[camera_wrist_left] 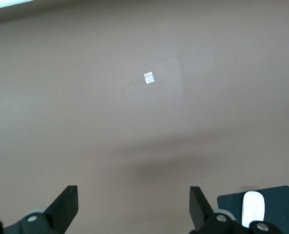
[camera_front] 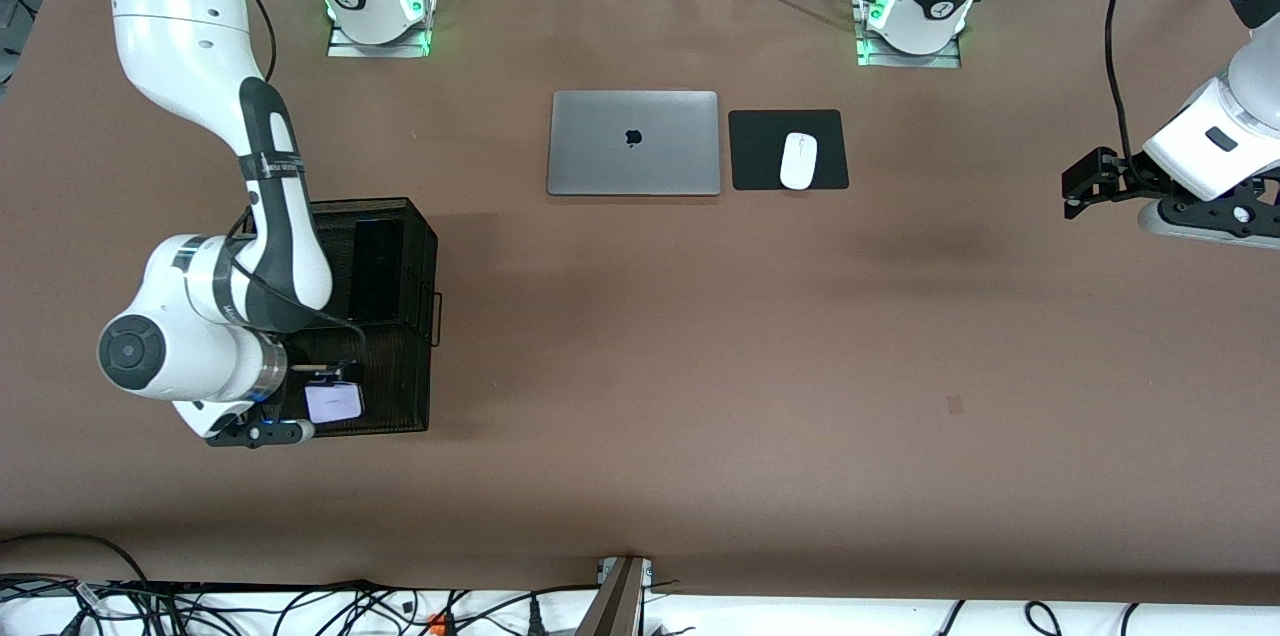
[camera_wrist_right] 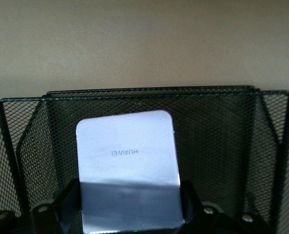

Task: Place phones with both arms
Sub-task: 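Open the right gripper to release the white phone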

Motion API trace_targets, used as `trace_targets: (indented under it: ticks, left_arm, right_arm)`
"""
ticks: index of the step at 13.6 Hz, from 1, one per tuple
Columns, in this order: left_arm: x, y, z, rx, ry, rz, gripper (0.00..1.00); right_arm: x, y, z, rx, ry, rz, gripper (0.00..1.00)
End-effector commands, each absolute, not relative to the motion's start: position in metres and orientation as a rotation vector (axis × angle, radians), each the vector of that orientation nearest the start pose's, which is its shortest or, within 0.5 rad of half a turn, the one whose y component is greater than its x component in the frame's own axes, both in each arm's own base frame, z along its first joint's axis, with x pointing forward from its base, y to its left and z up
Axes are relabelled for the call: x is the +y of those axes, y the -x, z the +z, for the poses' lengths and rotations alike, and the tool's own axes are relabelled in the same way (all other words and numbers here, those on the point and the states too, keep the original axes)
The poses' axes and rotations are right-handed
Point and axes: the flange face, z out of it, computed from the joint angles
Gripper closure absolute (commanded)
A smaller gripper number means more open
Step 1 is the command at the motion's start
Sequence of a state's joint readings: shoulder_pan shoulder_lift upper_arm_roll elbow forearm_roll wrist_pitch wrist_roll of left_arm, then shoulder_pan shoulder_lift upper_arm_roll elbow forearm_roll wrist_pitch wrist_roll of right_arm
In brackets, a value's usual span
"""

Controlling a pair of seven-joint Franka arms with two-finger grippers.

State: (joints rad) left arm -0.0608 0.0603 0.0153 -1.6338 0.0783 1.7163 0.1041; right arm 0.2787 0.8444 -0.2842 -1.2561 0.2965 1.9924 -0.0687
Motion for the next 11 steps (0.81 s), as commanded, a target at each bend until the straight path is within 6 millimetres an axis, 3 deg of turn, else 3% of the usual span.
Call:
trace_targets:
  ticks: [1, 4, 6, 11]
  left_arm:
    - [-0.017, -0.588, 0.579, 0.264, 3.067, -0.041, 0.0]
    - [-0.018, -0.586, 0.578, 0.263, 3.069, -0.025, 0.0]
    - [-0.018, -0.585, 0.578, 0.263, 3.069, -0.015, 0.0]
    - [-0.018, -0.585, 0.577, 0.263, 3.071, -0.008, 0.0]
  right_arm:
    - [0.068, -0.741, 0.274, 0.029, 3.065, 0.083, 0.0]
    - [0.059, -0.74, 0.327, 0.037, 3.056, 0.064, 0.0]
    - [0.05, -0.729, 0.381, 0.041, 3.047, 0.068, 0.0]
    - [0.026, -0.672, 0.494, 0.008, 3.121, 0.187, 0.0]
